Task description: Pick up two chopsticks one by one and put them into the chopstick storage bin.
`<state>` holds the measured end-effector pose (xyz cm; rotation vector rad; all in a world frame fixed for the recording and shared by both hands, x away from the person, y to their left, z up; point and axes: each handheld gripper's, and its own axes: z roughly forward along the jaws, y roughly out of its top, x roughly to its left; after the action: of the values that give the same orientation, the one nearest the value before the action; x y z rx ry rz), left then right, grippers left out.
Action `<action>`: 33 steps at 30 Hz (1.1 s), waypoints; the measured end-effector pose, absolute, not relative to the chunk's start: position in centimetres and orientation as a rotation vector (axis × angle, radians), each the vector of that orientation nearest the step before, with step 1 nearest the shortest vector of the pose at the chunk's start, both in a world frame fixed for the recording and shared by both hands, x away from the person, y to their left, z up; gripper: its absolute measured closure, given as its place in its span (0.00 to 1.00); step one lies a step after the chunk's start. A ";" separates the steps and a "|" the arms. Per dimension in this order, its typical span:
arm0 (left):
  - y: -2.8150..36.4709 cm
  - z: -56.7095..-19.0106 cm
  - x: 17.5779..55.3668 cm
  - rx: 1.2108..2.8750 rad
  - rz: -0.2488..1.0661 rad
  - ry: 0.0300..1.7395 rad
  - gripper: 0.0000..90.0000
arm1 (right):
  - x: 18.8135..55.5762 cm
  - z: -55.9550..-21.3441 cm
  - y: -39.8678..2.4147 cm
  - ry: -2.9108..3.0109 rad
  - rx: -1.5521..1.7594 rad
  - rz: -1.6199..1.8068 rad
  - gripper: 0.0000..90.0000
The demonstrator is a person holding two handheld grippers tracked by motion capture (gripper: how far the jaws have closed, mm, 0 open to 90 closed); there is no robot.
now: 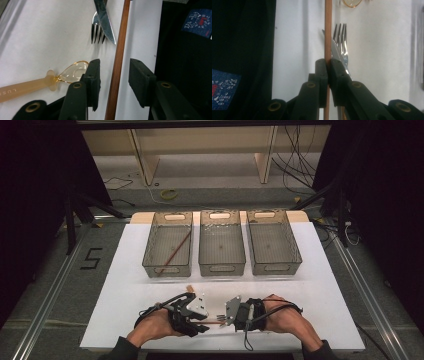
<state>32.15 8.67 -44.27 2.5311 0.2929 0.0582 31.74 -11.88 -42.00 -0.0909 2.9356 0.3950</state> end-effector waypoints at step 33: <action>9.6 -44.6 32.4 2.525 0.067 0.253 0.92 | 32.1 -41.2 -12.9 2.942 -0.040 0.472 0.72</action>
<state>32.39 9.56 -44.55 2.5250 0.2527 0.0666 32.15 -12.90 -41.22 -0.0397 2.9415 0.4716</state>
